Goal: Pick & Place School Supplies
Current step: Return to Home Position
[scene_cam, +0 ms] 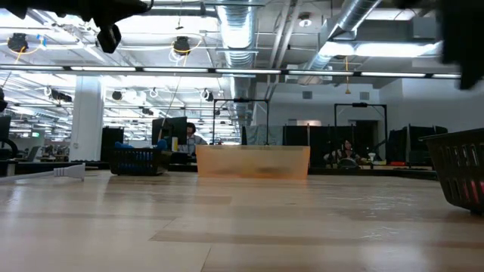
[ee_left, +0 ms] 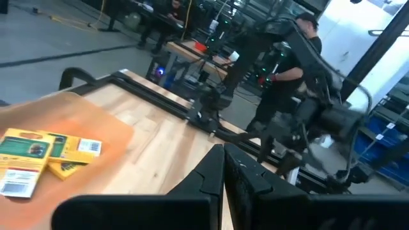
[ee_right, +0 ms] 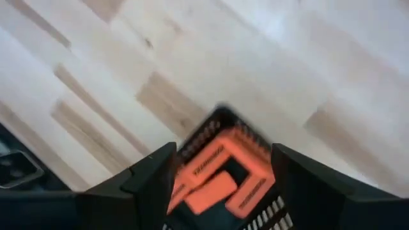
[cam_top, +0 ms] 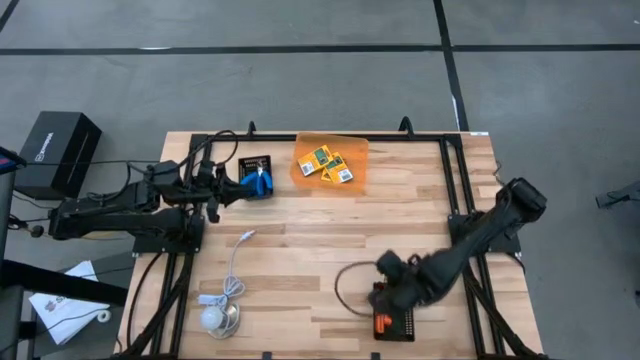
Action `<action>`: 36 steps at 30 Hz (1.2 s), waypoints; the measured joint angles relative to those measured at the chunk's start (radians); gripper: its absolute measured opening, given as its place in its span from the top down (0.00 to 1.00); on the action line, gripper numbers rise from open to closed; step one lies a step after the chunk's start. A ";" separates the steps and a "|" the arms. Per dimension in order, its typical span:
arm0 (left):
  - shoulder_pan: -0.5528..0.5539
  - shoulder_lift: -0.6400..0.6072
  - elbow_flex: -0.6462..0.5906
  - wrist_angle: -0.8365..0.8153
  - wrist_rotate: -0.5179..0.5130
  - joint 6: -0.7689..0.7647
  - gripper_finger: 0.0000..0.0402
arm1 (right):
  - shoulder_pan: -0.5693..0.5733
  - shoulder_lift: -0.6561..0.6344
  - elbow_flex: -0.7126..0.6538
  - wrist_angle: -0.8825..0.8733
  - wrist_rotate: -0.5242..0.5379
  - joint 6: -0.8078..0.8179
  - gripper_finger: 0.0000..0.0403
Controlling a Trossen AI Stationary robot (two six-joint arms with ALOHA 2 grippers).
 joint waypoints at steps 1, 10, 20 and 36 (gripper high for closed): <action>0.001 0.000 0.000 0.001 -0.001 0.006 0.99 | -0.014 -0.021 0.000 -0.003 -0.011 -0.028 0.39; 0.000 0.008 0.000 0.066 0.004 -0.092 0.99 | -0.132 -0.122 -0.002 0.060 0.000 -0.515 0.39; 0.006 -0.090 0.002 0.395 0.381 0.133 0.99 | -0.309 -0.442 0.000 0.770 0.101 -1.338 0.39; 0.112 -0.414 0.054 0.005 0.498 0.169 0.99 | -0.201 -1.031 -0.191 0.499 0.193 -1.408 0.39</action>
